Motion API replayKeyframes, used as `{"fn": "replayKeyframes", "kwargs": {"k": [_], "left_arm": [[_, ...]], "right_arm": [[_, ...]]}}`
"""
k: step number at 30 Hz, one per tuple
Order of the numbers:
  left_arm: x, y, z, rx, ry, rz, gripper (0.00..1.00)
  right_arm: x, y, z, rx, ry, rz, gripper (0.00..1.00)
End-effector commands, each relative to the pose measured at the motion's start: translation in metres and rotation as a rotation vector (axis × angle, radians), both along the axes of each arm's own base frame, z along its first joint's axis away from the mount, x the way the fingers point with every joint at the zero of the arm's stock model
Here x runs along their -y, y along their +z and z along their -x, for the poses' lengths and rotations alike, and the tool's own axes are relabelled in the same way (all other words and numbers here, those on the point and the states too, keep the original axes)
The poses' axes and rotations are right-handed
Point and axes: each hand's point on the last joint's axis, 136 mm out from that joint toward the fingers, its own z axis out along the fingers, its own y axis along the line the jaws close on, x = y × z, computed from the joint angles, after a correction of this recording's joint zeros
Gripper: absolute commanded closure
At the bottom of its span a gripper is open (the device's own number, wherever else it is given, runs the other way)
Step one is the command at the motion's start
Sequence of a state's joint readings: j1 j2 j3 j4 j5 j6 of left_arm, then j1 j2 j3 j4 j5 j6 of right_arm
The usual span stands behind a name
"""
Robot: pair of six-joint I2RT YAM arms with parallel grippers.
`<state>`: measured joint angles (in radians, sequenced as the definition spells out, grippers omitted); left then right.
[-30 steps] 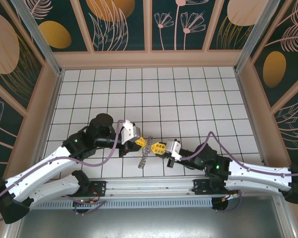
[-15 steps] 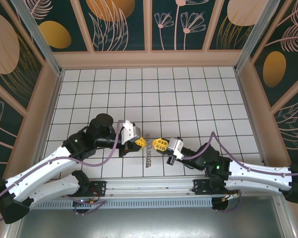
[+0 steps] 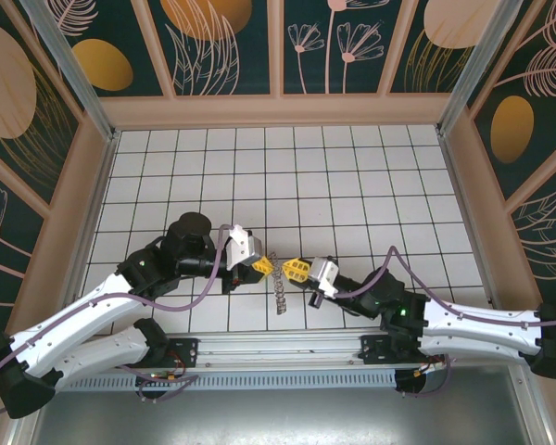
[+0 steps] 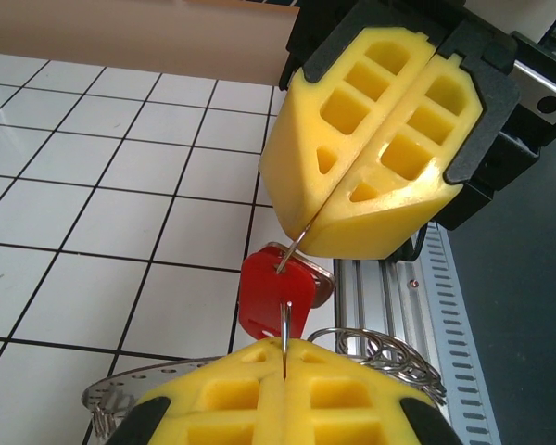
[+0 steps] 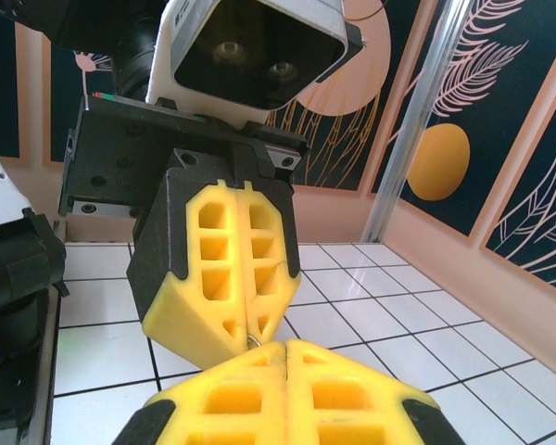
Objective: Put the keys on the keyring
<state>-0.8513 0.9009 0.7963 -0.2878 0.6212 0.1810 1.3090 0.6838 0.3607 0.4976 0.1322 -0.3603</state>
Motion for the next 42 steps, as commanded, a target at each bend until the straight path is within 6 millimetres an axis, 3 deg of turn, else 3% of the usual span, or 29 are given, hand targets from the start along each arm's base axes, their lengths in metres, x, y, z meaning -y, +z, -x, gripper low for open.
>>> {"fn": "replayKeyframes", "kwargs": {"k": [1, 42], "left_arm": [[0.0027, 0.0175, 0.0056, 0.052, -0.037, 0.067, 1.0], [0.0021, 0.0176, 0.0035, 0.06, -0.025, 0.064, 1.0]], "right_arm": [[-0.0007, 0.0032, -0.0002, -0.009, -0.006, -0.02, 1.0], [-0.0009, -0.0053, 0.0014, -0.074, 0.04, -0.027, 1.0]]}}
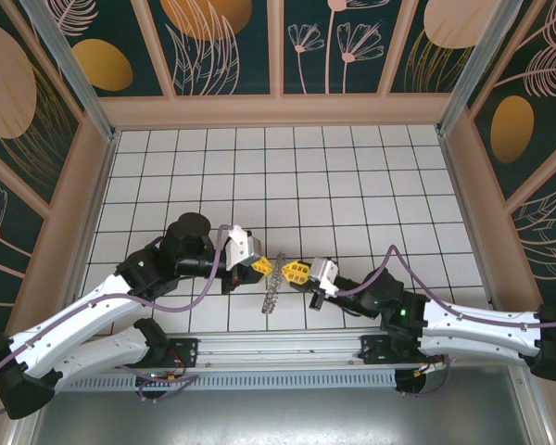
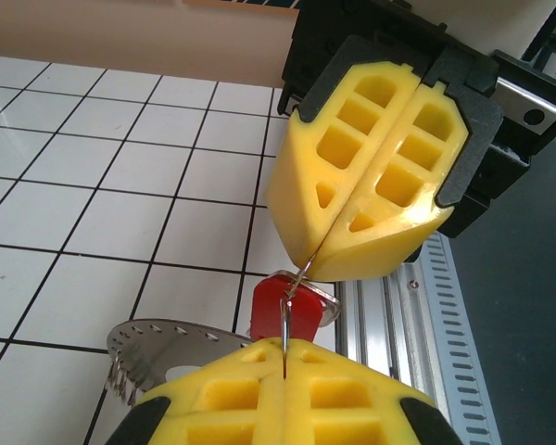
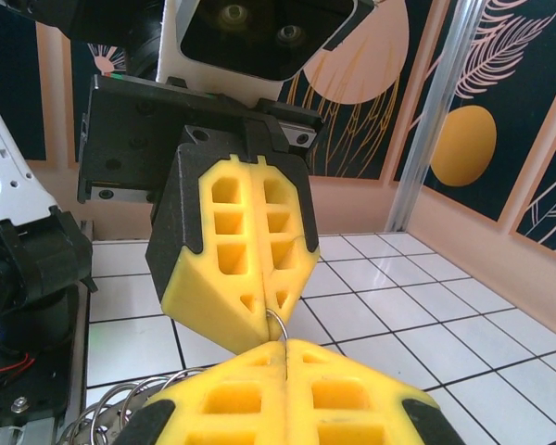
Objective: Put the keys on the keyring
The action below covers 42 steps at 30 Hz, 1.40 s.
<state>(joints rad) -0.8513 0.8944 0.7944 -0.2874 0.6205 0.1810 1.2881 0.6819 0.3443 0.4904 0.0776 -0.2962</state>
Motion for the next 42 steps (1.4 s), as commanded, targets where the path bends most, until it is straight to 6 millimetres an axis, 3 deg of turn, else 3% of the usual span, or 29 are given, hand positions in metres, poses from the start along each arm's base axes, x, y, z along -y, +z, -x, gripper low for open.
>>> {"fn": "replayKeyframes", "kwargs": {"k": [1, 26, 42], "left_arm": [[0.003, 0.016, 0.003, 0.056, -0.025, 0.061, 1.0], [0.005, 0.015, 0.0, 0.044, -0.015, 0.058, 1.0], [0.006, 0.018, 0.002, 0.031, -0.019, 0.073, 1.0]], "right_arm": [[0.0, 0.004, -0.002, -0.014, -0.001, -0.027, 1.0], [0.0, 0.003, -0.001, 0.0, 0.025, -0.026, 1.0], [0.002, -0.008, 0.002, 0.017, 0.021, 0.01, 1.0]]}}
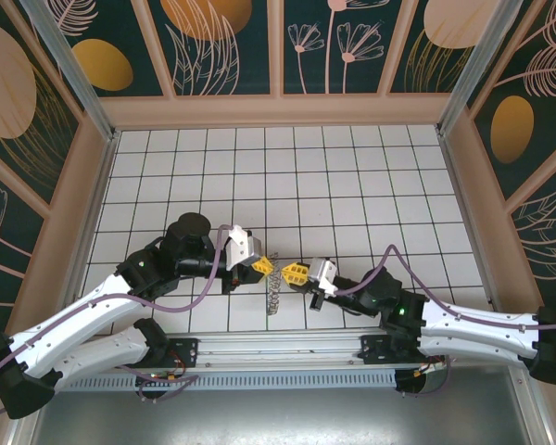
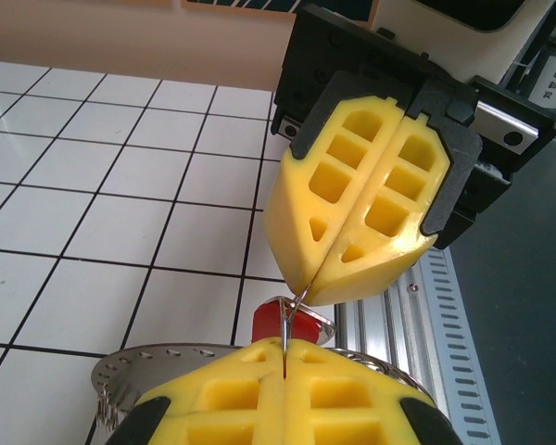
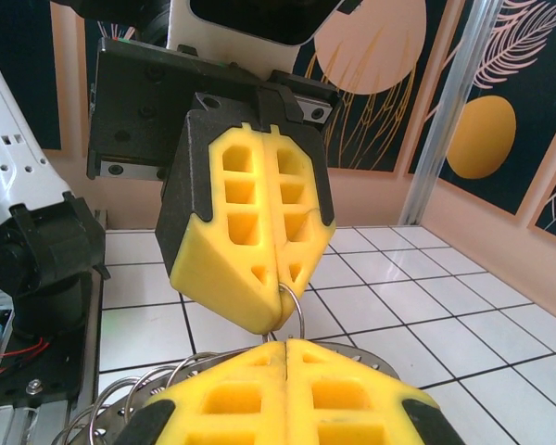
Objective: Put the keys on the keyring
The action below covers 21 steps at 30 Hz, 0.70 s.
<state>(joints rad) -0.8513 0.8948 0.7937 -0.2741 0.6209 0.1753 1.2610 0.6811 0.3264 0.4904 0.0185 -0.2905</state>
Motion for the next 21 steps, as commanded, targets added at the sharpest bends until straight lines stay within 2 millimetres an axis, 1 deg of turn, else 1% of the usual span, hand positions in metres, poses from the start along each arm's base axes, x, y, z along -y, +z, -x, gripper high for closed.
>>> {"fn": "replayKeyframes", "kwargs": {"k": [1, 17, 18, 21], "left_arm": [[0.0045, 0.0154, 0.0021, 0.028, -0.02, 0.063, 1.0], [0.0048, 0.0178, 0.0018, 0.026, -0.015, 0.071, 1.0], [0.0047, 0.0172, 0.0015, 0.025, -0.014, 0.07, 1.0], [0.0044, 0.0197, 0.0016, 0.033, -0.013, 0.076, 1.0]], "right_arm": [[0.0019, 0.0006, 0.0007, 0.025, -0.01, -0.005, 1.0], [-0.0011, -0.0081, 0.0045, 0.013, -0.002, 0.018, 1.0], [-0.0009, -0.0077, 0.0048, 0.012, -0.002, 0.016, 0.99], [0.0003, -0.006, 0.0044, 0.008, -0.008, 0.008, 0.89]]}}
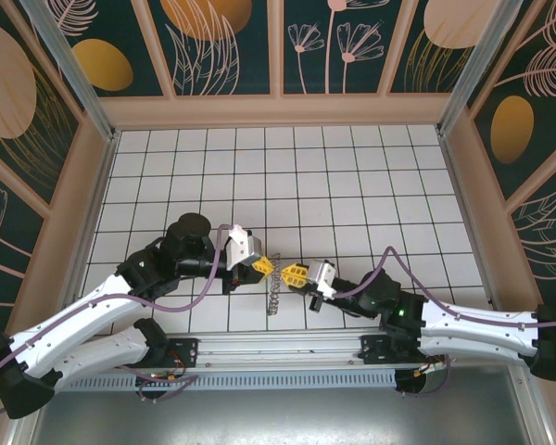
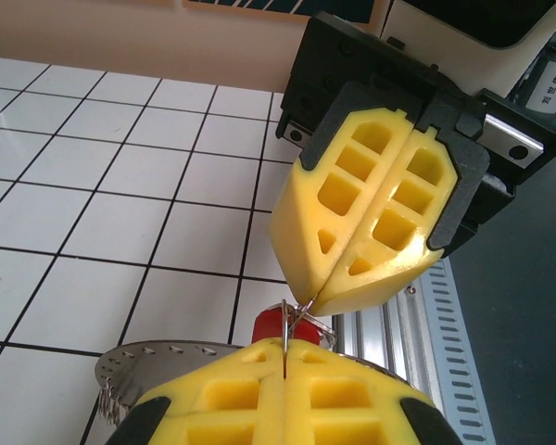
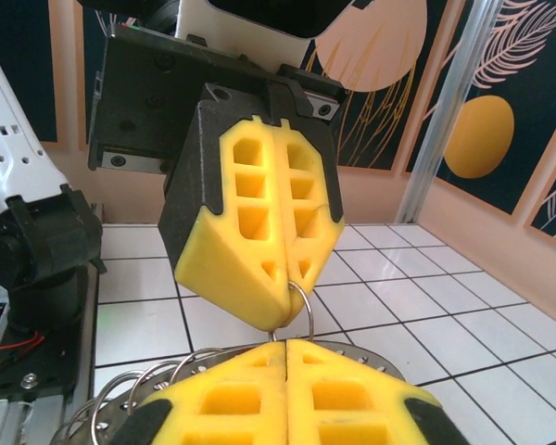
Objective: Put the keys on the keyring
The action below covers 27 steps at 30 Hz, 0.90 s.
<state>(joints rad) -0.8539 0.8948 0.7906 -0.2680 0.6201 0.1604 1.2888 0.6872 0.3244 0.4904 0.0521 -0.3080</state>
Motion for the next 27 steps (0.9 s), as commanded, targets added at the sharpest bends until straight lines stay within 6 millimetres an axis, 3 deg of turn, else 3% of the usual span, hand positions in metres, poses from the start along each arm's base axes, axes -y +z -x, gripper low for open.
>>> {"fn": "replayKeyframes", "kwargs": {"k": [1, 8, 15, 21, 27], "left_arm": [[0.003, 0.02, 0.001, 0.046, -0.013, 0.075, 1.0], [0.002, 0.021, 0.0, 0.054, -0.004, 0.077, 1.0], [0.002, 0.021, -0.002, 0.06, 0.004, 0.075, 1.0], [0.002, 0.021, -0.001, 0.06, 0.002, 0.076, 1.0], [0.003, 0.022, -0.001, 0.061, -0.002, 0.078, 1.0]], "right_arm": [[0.002, -0.003, 0.002, -0.006, -0.001, -0.008, 0.86], [0.006, 0.001, 0.004, -0.017, 0.005, -0.034, 0.78], [0.011, 0.013, 0.008, -0.014, 0.016, -0.083, 0.79], [0.016, 0.027, -0.002, -0.004, -0.045, -0.114, 0.83], [0.005, 0.023, -0.008, -0.007, -0.061, -0.074, 0.83]]}}
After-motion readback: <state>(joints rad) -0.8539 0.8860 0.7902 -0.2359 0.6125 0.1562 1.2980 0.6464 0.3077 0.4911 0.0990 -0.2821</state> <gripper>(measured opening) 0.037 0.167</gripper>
